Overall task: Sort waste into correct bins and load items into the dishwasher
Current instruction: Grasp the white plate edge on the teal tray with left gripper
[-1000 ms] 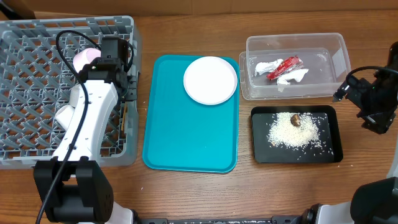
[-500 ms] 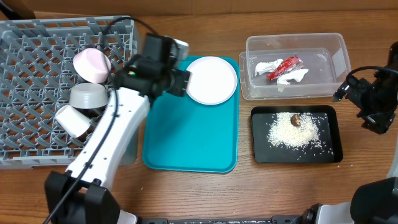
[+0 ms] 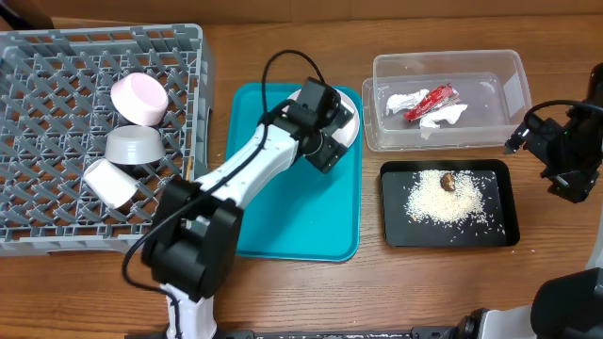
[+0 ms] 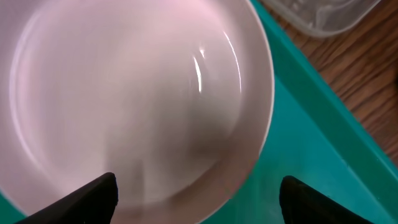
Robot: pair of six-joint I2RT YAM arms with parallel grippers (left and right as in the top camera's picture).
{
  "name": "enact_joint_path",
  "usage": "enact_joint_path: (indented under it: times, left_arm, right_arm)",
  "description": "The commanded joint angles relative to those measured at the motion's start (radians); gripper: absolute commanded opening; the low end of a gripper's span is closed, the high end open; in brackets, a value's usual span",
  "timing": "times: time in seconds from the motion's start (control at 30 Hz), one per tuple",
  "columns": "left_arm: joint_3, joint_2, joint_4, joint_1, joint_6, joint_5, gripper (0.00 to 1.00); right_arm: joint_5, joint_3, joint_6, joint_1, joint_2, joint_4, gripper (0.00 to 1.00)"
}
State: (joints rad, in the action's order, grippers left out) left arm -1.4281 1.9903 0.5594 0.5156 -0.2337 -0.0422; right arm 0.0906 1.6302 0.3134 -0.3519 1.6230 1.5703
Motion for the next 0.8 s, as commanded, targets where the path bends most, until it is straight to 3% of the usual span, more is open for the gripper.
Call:
enact_joint_path:
  times: [0.0, 0.17, 0.27, 0.3, 0.5, 0.57, 0.77]
  left_arm:
    - [-0.011, 0.068, 0.013, 0.005, -0.036, -0.007, 0.82]
    - [-0.011, 0.097, 0.104, 0.005, -0.036, -0.006, 0.69]
    - [-0.011, 0.097, 0.18, 0.005, -0.035, -0.006, 0.51]
    - [-0.011, 0.097, 0.227, 0.005, -0.034, -0.006, 0.37]
    - [-0.011, 0.097, 0.255, 0.005, -0.02, -0.006, 0.17]
    - [-0.011, 0.097, 0.255, 0.005, -0.019, 0.004, 0.04]
    - [-0.04, 0.06, 0.286, 0.004, 0.062, 0.062, 0.04]
  right_arm:
    - [0.009, 0.008, -0.006, 0.003, -0.011, -0.006, 1.0]
    - [0.009, 0.008, -0.006, 0.003, -0.011, -0.009, 1.0]
    - [0.009, 0.008, -0.006, 0.003, -0.011, -0.009, 1.0]
    - [0.009, 0.008, -0.006, 0.003, -0.011, -0.01, 1.0]
    - [0.01, 0.008, -0.006, 0.003, -0.011, -0.009, 1.0]
    - [0.01, 0.008, -0.006, 0.003, -0.011, -0.009, 1.0]
    - [0.01, 0.008, -0.006, 0.003, -0.011, -0.008, 1.0]
